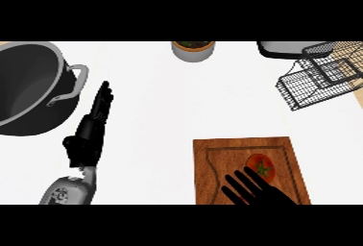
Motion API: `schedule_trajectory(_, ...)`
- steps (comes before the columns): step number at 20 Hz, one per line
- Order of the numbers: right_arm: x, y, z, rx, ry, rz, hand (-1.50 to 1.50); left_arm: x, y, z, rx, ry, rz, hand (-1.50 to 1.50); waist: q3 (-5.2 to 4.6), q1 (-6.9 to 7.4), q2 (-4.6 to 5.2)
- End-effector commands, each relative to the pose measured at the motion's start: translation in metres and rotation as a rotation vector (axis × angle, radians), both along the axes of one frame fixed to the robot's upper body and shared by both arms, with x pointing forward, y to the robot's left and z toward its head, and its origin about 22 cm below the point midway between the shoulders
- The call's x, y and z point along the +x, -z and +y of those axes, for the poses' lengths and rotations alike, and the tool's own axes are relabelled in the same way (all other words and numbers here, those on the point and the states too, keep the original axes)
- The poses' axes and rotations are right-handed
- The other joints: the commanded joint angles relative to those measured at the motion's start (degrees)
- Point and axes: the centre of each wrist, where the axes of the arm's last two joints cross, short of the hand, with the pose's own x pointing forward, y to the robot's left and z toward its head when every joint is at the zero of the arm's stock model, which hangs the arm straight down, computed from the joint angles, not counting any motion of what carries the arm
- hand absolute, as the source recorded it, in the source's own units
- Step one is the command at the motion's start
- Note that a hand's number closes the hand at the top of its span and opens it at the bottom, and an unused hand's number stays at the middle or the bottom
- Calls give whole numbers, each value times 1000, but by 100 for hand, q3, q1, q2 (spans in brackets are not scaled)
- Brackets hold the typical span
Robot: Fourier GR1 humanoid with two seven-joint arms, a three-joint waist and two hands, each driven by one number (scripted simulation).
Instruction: Pick the bell pepper from the cutting board and place it in the tiered basket
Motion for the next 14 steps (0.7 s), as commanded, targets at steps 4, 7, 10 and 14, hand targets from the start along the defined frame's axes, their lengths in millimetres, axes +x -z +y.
schedule_trajectory(4, 4, 21, 3, 7, 16, 5, -150, 13, 1, 3, 1, 5, 18, 0, 0, -8, 4)
schedule_trajectory(7, 0, 18, -12, 29, 9, 18, -150, -14, 16, -2, 2, 9, -8, 0, 0, 0, -2)
schedule_trajectory(10, -6, 46, -3, 58, 13, 38, -150, 1, 4, -2, 1, 13, 11, 0, 1, -7, 0)
schedule_trajectory(14, 6, 44, -12, 130, 25, -53, 150, -3, -7, 3, 15, 3, -12, 0, 2, -3, -3)
